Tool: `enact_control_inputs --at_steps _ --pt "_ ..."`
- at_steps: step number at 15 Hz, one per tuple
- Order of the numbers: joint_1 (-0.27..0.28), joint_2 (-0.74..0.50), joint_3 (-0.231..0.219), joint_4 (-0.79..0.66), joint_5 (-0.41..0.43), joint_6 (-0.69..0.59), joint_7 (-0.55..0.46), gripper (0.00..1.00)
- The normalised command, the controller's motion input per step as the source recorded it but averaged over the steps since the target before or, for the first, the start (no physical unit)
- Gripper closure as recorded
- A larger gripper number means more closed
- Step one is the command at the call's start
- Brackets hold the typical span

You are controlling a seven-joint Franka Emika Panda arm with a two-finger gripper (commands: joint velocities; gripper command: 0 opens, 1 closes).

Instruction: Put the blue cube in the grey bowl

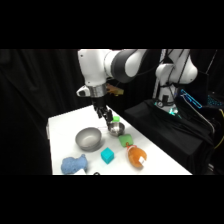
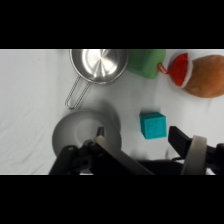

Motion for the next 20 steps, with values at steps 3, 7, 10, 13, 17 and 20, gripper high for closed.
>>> enact_control_inputs --at_steps 3,7,10,13,17,20 --pt "-0.038 0.02 0.065 0.01 0.057 0.07 -0.04 0.00" --pt "-0.001 0.04 0.088 0.02 0.079 0.18 -0.03 0.00" --pt "0.029 0.09 0.081 0.05 0.072 0.29 -0.01 0.00" --pt "0.030 0.18 0.058 0.07 0.086 0.33 -0.01 0.00" --pt "0.031 0.24 0.043 0.10 0.082 0.29 0.01 0.00" --pt "0.037 0.21 0.049 0.11 0.089 0.26 0.01 0.00"
